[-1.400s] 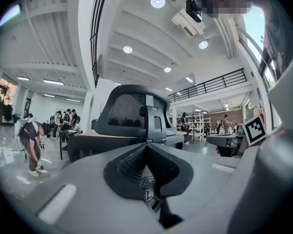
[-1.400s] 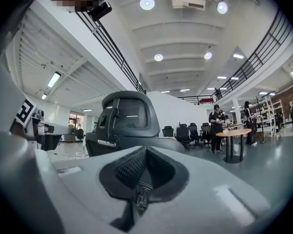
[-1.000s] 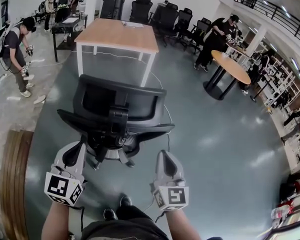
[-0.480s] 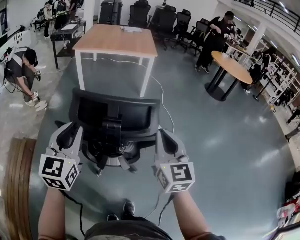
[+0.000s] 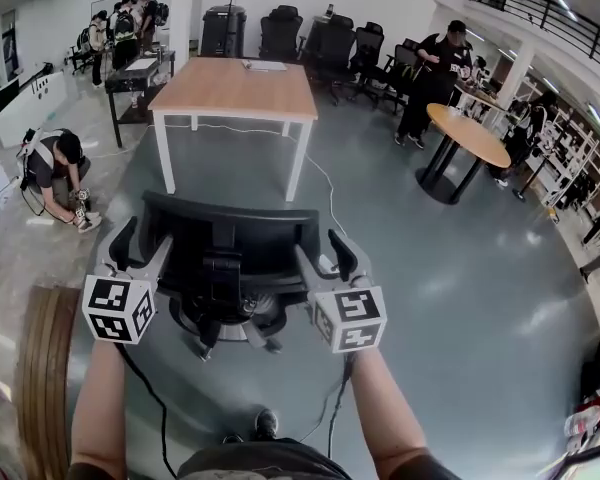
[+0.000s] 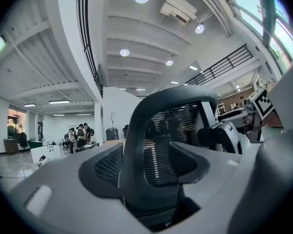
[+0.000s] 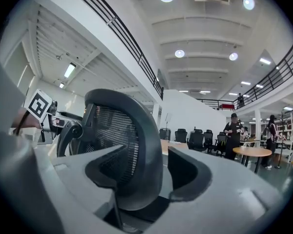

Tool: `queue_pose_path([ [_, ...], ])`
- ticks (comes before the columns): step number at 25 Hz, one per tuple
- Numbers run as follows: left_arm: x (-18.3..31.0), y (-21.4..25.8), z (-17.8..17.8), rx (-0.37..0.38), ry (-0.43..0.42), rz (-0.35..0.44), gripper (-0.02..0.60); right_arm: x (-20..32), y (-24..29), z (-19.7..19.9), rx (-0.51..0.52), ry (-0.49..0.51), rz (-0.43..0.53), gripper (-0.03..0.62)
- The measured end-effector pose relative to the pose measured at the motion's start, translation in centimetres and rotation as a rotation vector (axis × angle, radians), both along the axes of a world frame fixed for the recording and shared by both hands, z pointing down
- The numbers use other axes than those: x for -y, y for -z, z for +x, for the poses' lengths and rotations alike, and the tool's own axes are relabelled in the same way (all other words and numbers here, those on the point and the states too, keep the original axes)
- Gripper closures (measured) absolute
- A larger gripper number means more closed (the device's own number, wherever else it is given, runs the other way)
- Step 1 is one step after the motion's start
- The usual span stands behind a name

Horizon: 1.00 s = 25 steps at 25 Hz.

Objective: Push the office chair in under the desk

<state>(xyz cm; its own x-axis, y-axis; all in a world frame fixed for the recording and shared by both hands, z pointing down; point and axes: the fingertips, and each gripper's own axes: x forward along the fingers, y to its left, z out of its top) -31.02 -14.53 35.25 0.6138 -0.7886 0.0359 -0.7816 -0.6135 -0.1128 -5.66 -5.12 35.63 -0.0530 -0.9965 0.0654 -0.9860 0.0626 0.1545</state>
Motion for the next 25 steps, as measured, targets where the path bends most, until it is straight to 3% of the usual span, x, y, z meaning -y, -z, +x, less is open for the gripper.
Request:
queue_pose_path([
  [7, 2.2, -0.5, 0.3, -0.014, 0.009, -0.048, 0.241, 2.4, -0.4, 0.7, 0.028, 0.008, -0.041, 0.341],
  [11, 3.1, -0.8, 0.7, 0.0, -0.002, -0.034, 0.267, 3.0, -0.7, 0.6, 0.021, 0.022, -0.036, 0.346],
  [17, 3.6, -1.4, 1.0, -0.073, -0.025, -0.062, 0.262, 3.3, -1.1, 0.4, 0.064, 0.06, -0.013, 0.385],
  [25, 3.8, -1.3, 0.3, -0.09, -0.041, -0.09, 0.298, 3.4, -1.1, 0.3, 0.121, 0.117, 0.005, 0.385],
])
